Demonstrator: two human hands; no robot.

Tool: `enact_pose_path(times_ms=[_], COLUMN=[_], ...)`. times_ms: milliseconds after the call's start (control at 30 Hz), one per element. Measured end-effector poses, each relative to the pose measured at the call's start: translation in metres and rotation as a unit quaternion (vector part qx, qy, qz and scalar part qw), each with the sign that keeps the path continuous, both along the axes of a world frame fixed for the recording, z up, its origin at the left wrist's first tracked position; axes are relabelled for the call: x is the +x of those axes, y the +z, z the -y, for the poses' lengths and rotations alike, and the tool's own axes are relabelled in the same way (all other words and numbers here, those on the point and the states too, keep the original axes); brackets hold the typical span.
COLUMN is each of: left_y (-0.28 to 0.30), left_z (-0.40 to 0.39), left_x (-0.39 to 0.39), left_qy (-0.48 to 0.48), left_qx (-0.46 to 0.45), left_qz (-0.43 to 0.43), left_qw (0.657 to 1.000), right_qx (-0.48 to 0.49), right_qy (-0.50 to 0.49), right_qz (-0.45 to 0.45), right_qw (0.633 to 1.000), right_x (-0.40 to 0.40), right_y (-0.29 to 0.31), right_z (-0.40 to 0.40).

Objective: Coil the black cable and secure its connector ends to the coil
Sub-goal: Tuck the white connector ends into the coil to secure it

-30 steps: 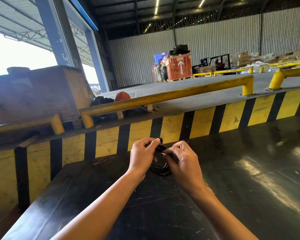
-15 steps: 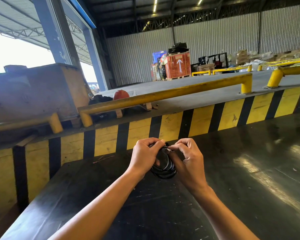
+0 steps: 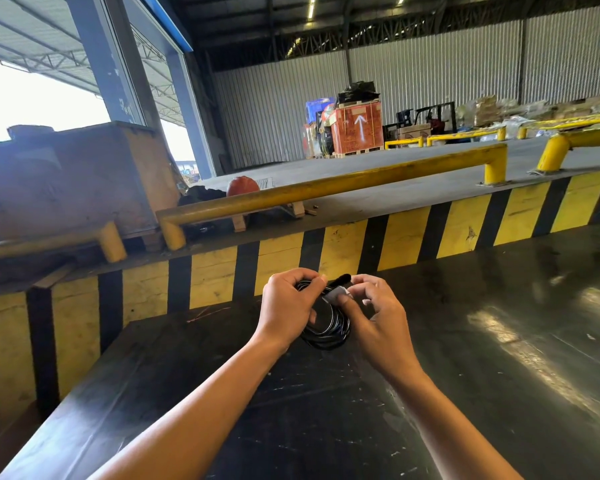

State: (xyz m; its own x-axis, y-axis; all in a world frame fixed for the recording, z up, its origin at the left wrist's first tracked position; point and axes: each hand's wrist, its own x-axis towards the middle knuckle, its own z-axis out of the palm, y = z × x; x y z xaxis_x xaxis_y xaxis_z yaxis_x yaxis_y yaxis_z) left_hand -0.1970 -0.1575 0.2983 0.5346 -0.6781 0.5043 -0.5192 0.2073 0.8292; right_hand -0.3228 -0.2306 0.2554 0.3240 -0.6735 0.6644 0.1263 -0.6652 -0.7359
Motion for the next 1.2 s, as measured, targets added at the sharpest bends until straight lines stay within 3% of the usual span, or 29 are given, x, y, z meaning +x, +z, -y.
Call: enact_pose_path(times_ms=[233,533,667,1000,1200], left_y=[0.0,0.004,-0.002,-0.019,-0.056], left_z=[-0.001,-0.001,-0.002,-0.001,-0.016], left_x=[-0.002,-0.006,-0.006,0.003,0.003], left_qy=[-0.013,-0.063,-0.063,-0.052,-0.116], left_qx=[0.01,0.013,0.023,0.067,0.147], left_qz=[0.021,0.01,-0.011,-0.017,-0.164], left_qw=[1.0,0.998,0.998,0.996,0.968], right_qx=[0.093,0.062,0.103,0.153,0.224], right_qy=[0.082,0.048,0.076,0.156,0.119], right_qz=[0.035,0.073,0.112,0.052,0.107], right_qw=[0.992,0.994,0.985,0.975,0.961], right_x=[0.0,0.001,0.001,0.001,0.001], right_y=[0.003,0.003,-0.002,-0.02,-0.044], right_z=[0.005,0.002,0.0,0.002,0.005])
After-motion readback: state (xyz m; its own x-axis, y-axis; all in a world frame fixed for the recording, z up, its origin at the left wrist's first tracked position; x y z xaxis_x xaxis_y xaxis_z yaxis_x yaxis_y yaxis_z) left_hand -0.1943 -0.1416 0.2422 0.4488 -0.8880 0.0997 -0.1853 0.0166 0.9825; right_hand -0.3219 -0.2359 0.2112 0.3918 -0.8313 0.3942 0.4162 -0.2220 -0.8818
